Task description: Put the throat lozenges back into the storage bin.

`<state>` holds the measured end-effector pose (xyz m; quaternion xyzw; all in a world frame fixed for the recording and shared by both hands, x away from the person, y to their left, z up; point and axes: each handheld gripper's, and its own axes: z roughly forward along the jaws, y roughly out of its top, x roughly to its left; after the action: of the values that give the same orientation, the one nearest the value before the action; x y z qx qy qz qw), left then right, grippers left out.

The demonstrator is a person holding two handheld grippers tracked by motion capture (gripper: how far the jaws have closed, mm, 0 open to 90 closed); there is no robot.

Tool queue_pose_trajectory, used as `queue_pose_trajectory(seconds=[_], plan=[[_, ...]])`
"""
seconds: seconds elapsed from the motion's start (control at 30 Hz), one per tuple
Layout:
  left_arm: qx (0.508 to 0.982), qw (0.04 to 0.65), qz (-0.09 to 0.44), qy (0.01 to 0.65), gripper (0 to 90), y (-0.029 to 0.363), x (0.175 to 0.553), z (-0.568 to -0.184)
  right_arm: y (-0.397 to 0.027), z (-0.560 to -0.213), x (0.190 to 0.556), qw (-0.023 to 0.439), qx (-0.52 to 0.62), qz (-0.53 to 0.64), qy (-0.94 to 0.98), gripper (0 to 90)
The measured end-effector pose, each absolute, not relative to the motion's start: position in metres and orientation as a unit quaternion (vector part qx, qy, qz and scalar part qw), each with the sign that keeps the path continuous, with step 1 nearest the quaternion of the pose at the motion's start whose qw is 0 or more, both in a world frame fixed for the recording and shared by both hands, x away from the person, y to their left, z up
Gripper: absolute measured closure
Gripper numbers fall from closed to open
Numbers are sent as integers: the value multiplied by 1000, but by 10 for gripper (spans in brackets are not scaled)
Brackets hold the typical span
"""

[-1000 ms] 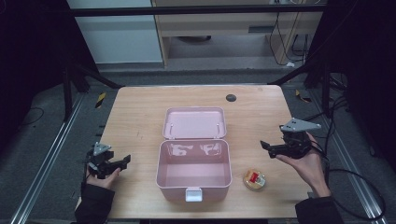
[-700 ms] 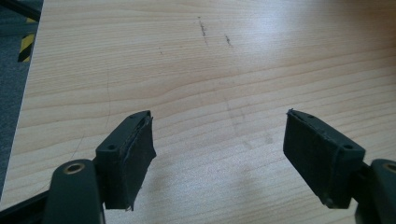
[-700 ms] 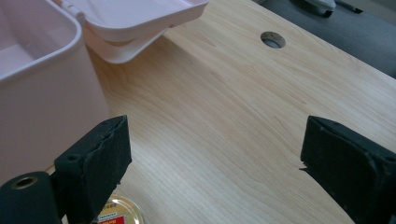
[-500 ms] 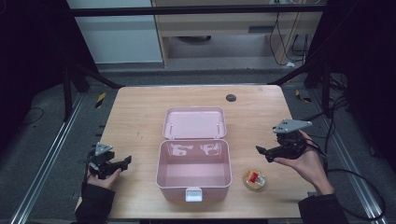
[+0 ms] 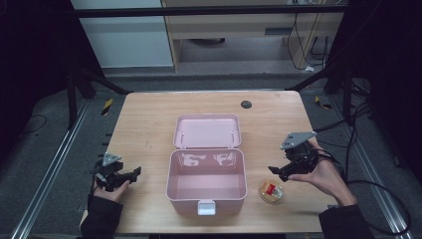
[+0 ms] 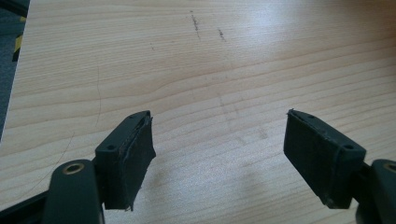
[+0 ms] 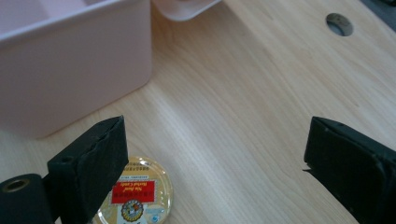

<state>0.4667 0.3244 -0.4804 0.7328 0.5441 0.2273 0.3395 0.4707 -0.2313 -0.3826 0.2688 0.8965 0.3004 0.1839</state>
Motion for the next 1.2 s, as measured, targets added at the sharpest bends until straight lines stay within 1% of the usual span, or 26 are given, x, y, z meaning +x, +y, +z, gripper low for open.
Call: queue_pose_trajectory(seconds=[0.63,1.2], plan=[[736,337,224,543,232,324,467,-481,-214,-404,461,124,200,219,947,49],[737,336,224,542,231,324,467,-481,-208,-423,455,90,153,182,967,47]])
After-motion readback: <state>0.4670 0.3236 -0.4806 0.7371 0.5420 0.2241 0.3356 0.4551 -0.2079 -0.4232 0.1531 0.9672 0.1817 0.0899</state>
